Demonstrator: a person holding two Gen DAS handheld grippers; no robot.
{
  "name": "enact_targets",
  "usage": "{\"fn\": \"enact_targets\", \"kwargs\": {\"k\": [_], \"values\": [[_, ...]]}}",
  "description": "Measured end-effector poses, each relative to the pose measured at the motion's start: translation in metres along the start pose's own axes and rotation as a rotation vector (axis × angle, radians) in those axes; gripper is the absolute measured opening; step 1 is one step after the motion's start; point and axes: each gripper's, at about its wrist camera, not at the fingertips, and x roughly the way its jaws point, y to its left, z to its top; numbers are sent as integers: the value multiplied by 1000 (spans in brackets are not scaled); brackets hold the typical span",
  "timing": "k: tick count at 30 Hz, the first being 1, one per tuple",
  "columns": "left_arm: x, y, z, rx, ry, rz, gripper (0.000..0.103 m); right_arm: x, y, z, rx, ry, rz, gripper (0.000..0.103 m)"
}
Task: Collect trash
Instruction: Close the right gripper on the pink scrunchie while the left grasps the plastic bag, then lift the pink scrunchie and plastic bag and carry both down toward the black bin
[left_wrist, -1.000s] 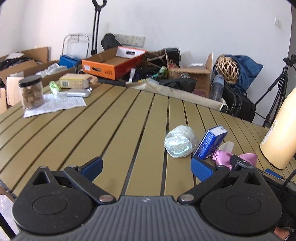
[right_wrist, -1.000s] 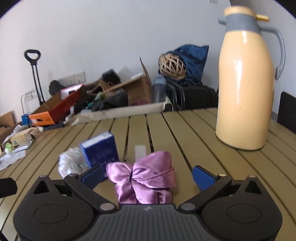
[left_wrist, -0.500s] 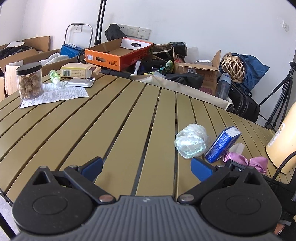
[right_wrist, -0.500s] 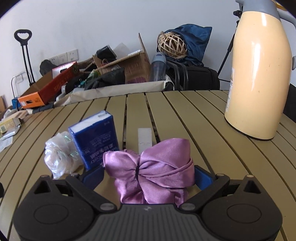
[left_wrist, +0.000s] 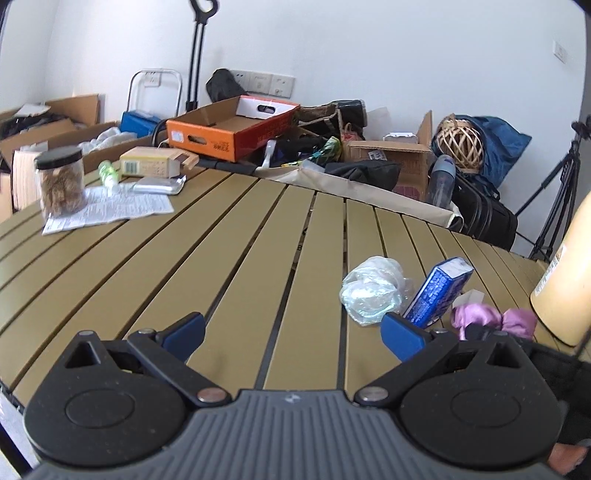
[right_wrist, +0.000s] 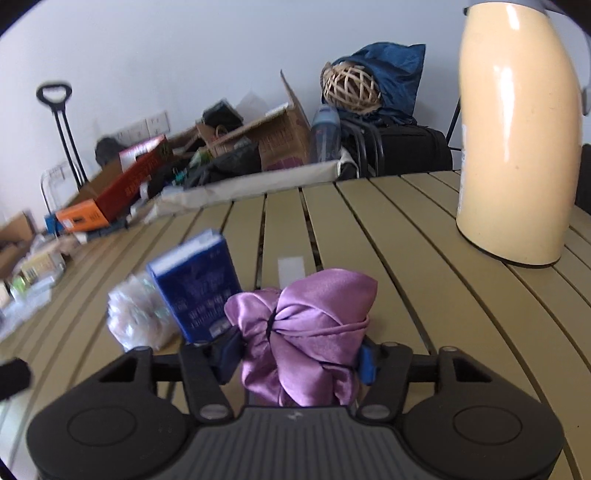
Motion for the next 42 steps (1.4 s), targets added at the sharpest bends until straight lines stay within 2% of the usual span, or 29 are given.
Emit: {"fn": "enact_targets", "kwargs": {"k": [8, 15, 17, 23, 31, 32, 33, 34, 36, 39, 42], "values": [[21, -43, 22, 182, -52, 24, 103, -25, -31, 12, 103, -80, 38, 57], [59, -74, 33, 284, -32, 39, 103, -37, -66, 19, 181, -131, 20, 57], [69, -79, 33, 291, -21, 51, 103, -40, -76, 20, 198, -142, 17, 57], [96, -81, 31, 257, 41, 23, 103, -47, -102, 21, 234, -164, -7, 57], [116, -82, 24, 231, 106, 33, 99, -49, -116, 21, 266, -168, -9, 57], [118, -81, 23, 218, 118, 32, 96, -49, -116, 20, 268, -170, -8, 57], [119, -81, 23, 205, 127, 31, 86, -49, -117, 20, 271, -171, -6, 57], [119, -81, 22, 198, 132, 31, 82, -50, -117, 20, 275, -172, -3, 57], [120, -80, 21, 190, 146, 27, 60, -51, -117, 19, 275, -171, 0, 57], [120, -77, 18, 175, 153, 18, 44, -54, -116, 19, 266, -172, 2, 57], [115, -72, 19, 156, 139, 11, 40, -56, -118, 19, 266, -176, 4, 57]]}}
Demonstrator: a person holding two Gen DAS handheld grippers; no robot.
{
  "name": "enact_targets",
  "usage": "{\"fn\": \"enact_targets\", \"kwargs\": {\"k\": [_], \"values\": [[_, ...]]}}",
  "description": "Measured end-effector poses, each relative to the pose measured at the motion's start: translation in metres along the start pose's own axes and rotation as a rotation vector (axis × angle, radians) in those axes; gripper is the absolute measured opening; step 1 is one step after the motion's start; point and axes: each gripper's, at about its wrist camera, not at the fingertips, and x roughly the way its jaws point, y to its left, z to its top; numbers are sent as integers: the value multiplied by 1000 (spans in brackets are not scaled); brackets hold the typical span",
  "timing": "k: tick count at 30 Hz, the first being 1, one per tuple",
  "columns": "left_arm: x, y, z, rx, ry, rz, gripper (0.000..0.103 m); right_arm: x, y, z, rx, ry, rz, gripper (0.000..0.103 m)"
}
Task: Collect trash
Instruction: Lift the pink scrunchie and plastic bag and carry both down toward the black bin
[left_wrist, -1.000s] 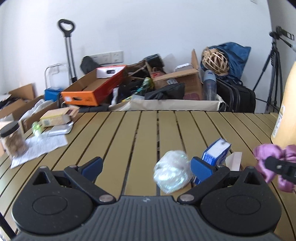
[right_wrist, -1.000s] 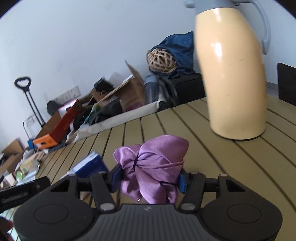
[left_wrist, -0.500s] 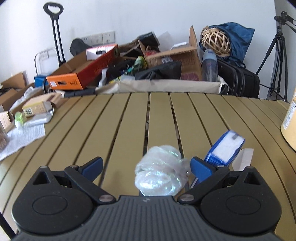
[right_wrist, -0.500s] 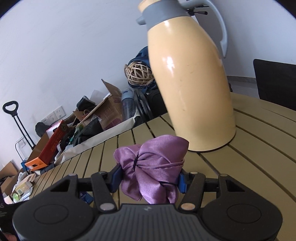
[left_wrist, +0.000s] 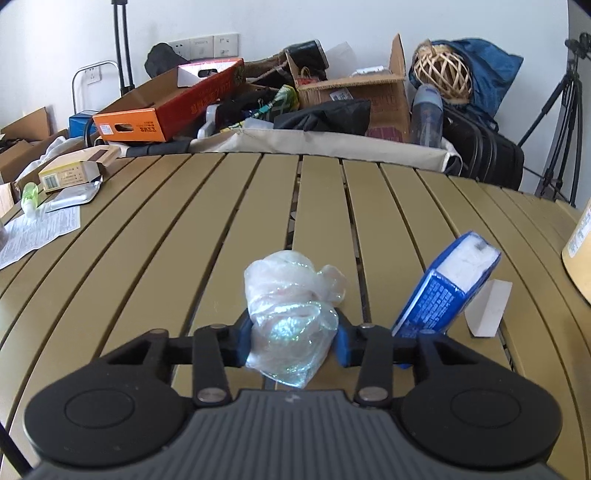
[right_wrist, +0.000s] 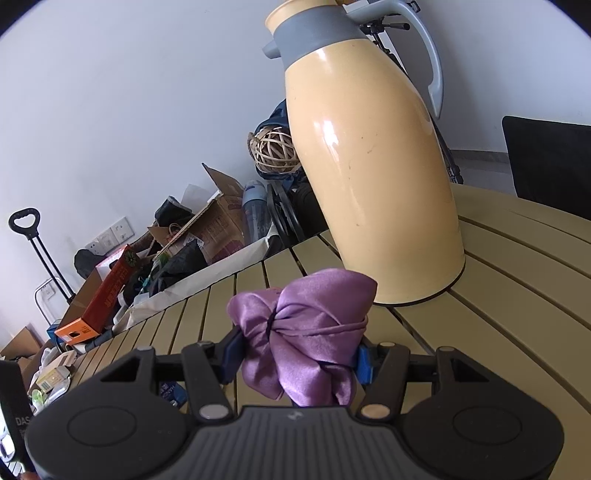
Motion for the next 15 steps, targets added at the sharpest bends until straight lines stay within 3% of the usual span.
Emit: {"fn": "enact_targets", "kwargs": {"k": [15], "values": [[-67, 38, -8, -55, -88, 35, 38, -27, 14, -8, -74, -11, 74, 57]]}}
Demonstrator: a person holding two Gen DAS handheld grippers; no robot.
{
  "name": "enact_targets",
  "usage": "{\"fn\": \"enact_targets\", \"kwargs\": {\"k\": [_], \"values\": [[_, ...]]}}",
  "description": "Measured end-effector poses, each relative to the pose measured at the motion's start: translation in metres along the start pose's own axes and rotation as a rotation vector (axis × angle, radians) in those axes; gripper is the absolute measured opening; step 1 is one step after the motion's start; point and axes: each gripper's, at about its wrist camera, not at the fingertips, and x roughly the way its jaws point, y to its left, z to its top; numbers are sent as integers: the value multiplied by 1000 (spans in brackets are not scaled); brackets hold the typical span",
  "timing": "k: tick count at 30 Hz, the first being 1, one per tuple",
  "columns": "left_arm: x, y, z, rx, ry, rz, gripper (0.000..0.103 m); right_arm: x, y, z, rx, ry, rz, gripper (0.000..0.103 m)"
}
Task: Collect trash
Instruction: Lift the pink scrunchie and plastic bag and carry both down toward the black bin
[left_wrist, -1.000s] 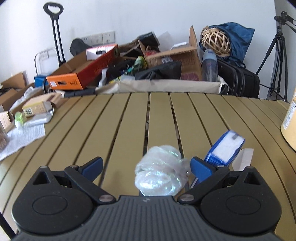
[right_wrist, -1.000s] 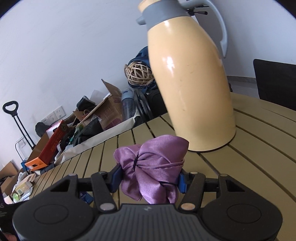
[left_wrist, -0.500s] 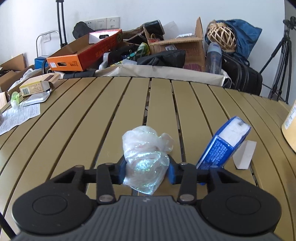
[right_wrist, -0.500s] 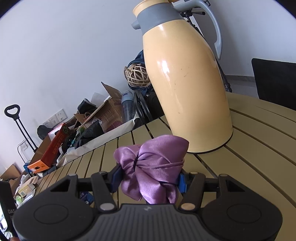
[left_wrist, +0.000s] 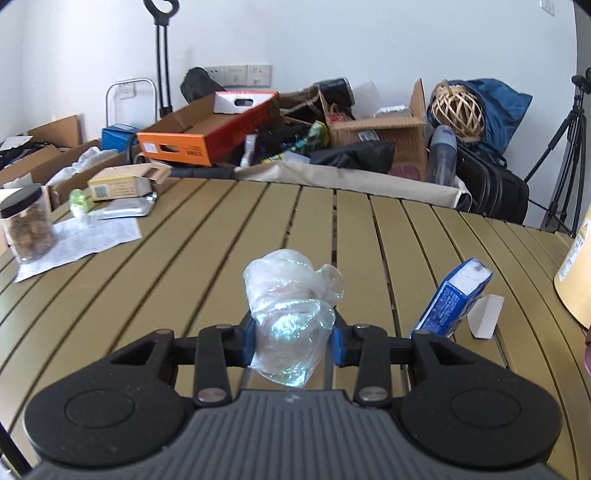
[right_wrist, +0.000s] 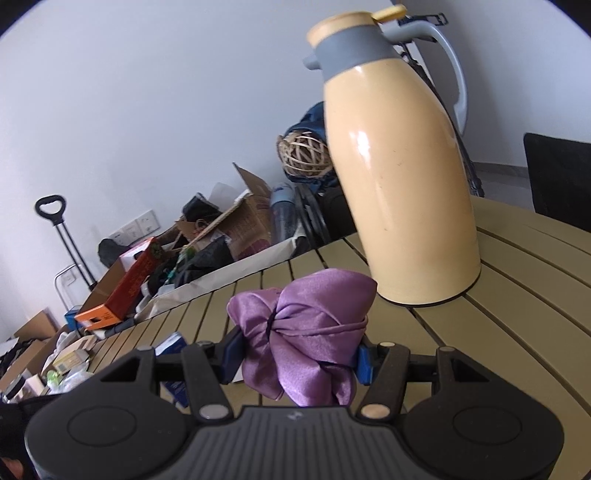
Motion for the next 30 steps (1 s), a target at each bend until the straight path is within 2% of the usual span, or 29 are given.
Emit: {"fn": "enact_targets", "kwargs": {"k": [15, 30], "values": [[-93, 32, -30, -19, -61, -24, 38, -66, 24, -23, -105, -42, 84, 57], [-179, 44, -82, -10, -111, -93, 38, -133, 26, -81, -199, 7, 112, 57]]}}
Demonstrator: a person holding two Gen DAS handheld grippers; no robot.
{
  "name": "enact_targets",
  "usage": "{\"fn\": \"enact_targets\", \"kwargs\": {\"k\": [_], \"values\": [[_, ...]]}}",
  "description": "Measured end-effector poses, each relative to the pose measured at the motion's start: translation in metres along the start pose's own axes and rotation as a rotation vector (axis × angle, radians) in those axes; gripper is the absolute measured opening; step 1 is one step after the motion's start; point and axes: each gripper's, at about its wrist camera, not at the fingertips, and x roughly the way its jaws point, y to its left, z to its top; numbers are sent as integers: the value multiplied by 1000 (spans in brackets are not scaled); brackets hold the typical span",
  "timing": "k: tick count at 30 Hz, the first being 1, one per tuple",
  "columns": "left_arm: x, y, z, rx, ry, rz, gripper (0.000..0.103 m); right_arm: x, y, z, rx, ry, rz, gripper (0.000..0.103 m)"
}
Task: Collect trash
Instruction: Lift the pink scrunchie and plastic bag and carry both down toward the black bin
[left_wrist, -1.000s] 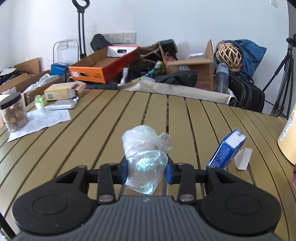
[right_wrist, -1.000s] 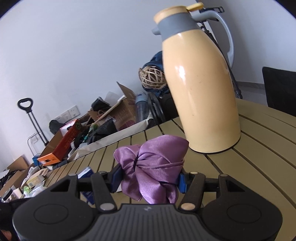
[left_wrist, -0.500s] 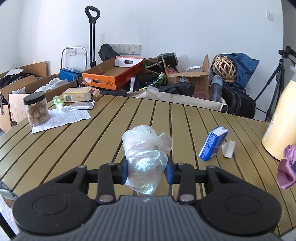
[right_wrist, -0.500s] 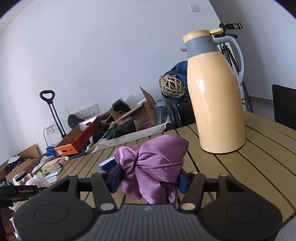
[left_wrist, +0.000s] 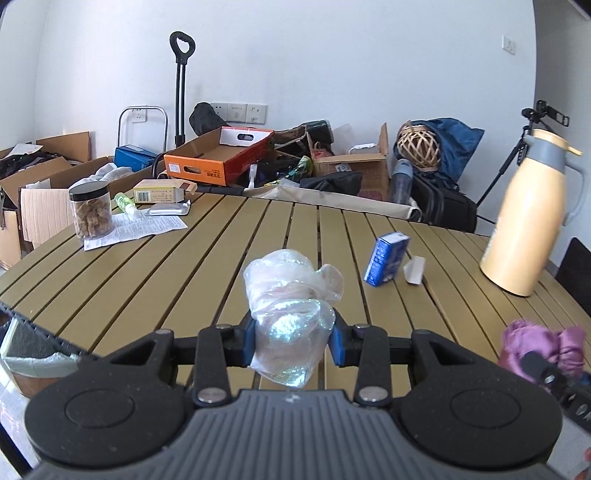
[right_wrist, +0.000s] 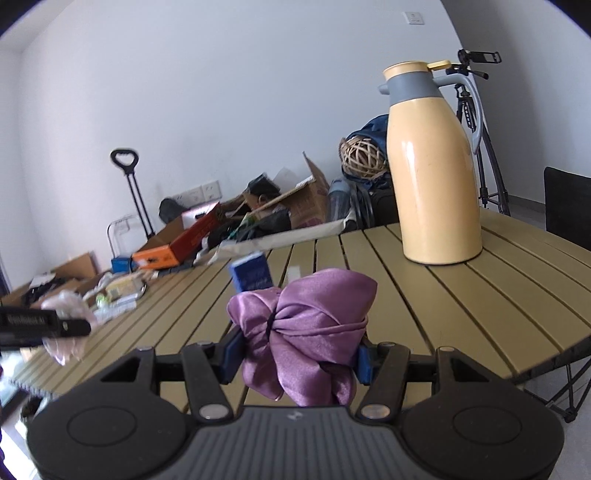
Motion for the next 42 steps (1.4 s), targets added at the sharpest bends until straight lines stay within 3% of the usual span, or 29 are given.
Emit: {"fn": "enact_targets", "kwargs": {"k": [9, 17, 28, 42], "values": [[-47, 7, -38, -3, -13, -42, 38, -32, 25, -42, -92, 69, 15, 57], [-70, 14, -80, 20, 24, -68, 38, -50, 38, -78, -133, 147, 25, 57], [-55, 19, -148, 67, 154, -71, 38, -50, 46, -120, -187, 289, 27, 57], [-16, 28, -203, 73, 320, -66, 38, -28, 23, -175, -170, 491, -32, 57]]}}
